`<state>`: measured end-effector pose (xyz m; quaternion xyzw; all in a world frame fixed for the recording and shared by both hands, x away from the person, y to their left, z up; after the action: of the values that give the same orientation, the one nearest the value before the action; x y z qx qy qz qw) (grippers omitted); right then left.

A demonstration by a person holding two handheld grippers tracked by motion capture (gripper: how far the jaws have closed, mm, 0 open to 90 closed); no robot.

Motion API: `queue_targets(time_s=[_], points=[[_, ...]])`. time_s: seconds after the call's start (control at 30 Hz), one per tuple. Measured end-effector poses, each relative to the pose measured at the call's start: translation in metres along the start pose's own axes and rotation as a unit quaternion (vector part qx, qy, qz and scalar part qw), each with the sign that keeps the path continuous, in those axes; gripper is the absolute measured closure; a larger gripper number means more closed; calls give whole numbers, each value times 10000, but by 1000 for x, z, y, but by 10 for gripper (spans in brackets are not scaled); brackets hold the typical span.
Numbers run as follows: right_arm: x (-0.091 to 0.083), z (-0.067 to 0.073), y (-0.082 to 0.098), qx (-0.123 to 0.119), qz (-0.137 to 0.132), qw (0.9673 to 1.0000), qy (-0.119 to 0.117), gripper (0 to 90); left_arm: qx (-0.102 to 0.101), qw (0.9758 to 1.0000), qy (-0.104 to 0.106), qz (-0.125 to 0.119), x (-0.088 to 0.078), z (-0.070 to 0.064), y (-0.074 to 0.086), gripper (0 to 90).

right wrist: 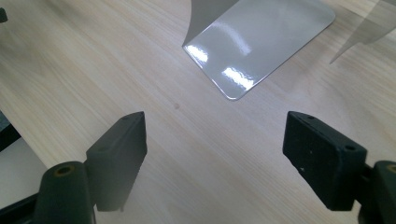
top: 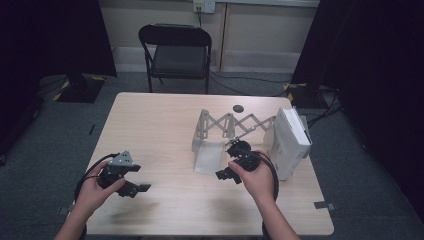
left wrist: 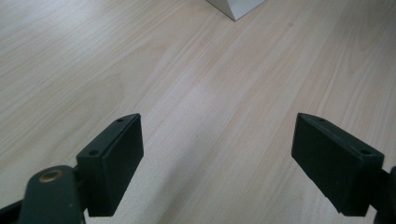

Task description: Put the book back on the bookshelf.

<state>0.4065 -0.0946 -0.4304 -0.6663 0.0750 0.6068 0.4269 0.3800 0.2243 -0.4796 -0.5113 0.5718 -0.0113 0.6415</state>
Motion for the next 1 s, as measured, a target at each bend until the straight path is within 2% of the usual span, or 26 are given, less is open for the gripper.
queue_targets(time_s=[0.13,0.37,1.0], points=[[3,2,-1,17,5,10000,-49,214,1,10000,2,12,0,0,0,167],[11,7,-5,-117,15,9999,-86,210,-6,10000,11,-14,-1,0,0,167],[33,19,-11,-256,49,9995,-202,209,-11,10000,22,49,1,-1,2,167]])
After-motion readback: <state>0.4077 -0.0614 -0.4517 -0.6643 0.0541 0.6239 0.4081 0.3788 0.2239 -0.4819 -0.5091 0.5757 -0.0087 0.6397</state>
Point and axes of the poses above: each handheld gripper's, and its own axes: x roughly forward along the jaws, y roughly out of its underside, z roughly to its left, the point moved 6 cm from there along x, roughly forward along the jaws, and after that the axes turned 8 degrees about -x, right-handed, at the moved point
